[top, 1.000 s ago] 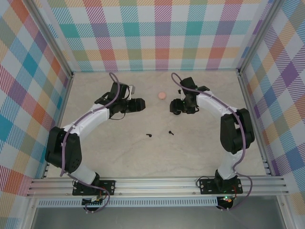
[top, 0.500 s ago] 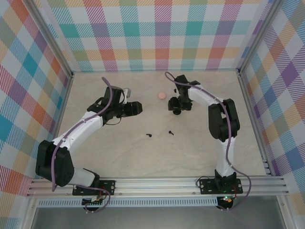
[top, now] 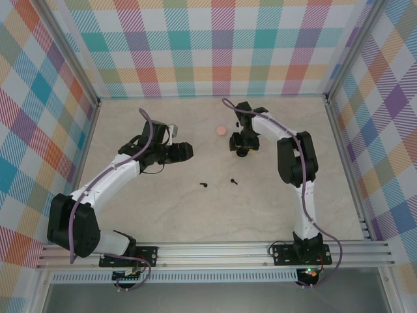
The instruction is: Insert wireless bluetooth earbuds into charging case
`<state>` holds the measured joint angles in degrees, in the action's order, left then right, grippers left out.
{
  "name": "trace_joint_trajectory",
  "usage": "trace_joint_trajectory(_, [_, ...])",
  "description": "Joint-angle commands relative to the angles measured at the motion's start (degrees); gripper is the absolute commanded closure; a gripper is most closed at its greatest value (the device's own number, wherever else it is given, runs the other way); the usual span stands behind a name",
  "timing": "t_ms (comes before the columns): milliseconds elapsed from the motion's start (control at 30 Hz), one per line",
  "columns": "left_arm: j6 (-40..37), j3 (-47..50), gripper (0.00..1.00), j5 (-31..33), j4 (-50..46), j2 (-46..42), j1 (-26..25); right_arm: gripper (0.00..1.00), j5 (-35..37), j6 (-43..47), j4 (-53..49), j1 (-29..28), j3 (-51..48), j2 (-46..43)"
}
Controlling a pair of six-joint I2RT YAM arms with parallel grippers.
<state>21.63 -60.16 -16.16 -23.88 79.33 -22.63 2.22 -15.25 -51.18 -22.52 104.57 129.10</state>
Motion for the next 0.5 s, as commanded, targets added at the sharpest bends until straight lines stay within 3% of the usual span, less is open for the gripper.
trace_joint_trajectory(0, [0.4,0.1,0.34,0.5,-0.7,-0.9,-0.2,0.35,0.1,1.3,-2.9,0.3,2.0,1.6])
trace_joint_trajectory(300, [0.5,-0.1,0.35,0.1,-1.0,0.0,-0.2,0.46,-0.9,3.5,-2.2,-0.6,2.7,2.8])
trace_joint_trajectory(467, [0.5,-0.1,0.35,0.1,-1.0,0.0,-0.2,0.48,-1.3,6.0,-2.0,-2.0,2.8,2.8])
